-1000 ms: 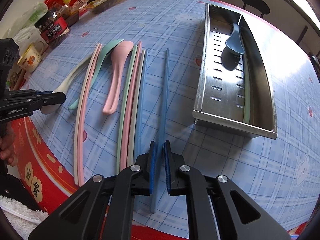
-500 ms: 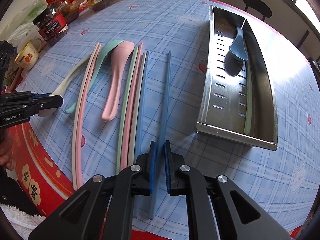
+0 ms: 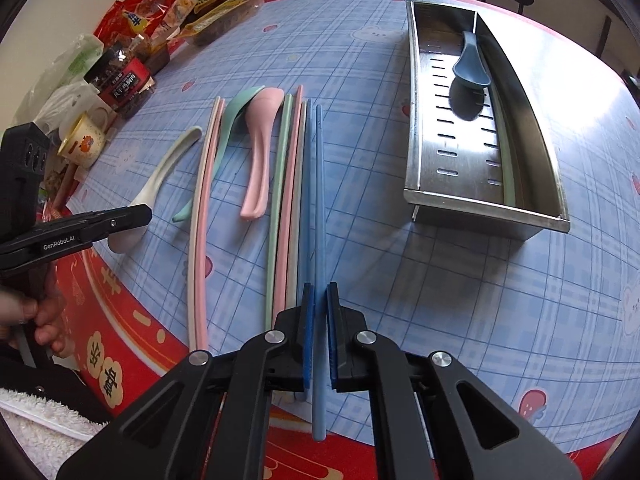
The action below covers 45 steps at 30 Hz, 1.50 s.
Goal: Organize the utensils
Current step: 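Lift the blue chopstick with right tool while left tool lifts the white spoon, then lower the white spoon into the tray with left tool while right tool lowers the blue chopstick, then open both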
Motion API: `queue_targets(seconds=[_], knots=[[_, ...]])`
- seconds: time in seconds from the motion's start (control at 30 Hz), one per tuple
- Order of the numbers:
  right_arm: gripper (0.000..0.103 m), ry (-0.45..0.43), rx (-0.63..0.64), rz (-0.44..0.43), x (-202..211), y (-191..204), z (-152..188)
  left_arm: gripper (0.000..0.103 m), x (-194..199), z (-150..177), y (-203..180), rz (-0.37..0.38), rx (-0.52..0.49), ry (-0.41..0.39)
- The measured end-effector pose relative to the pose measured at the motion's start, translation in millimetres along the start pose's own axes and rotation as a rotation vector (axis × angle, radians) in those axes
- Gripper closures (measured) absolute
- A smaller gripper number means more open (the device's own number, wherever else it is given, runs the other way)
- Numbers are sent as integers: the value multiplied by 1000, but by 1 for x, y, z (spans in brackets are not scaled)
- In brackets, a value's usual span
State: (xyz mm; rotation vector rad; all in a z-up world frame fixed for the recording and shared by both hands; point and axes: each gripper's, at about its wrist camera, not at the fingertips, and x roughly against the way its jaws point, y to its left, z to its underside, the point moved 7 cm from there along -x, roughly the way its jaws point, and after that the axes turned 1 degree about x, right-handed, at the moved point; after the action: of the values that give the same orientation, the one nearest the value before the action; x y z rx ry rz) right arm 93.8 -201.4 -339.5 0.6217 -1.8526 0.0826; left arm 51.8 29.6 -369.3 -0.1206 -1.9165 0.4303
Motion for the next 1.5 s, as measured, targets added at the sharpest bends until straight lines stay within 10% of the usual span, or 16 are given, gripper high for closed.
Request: queue_targets(seconds=[0.8,1.5], knots=[[96,-149,-111,-28,38,-23,-24,90,59,-34,3,4,4,-142],[96,-148,-321,59,45,-114,-83,90,-4,-147,-161,153,-237,-45]])
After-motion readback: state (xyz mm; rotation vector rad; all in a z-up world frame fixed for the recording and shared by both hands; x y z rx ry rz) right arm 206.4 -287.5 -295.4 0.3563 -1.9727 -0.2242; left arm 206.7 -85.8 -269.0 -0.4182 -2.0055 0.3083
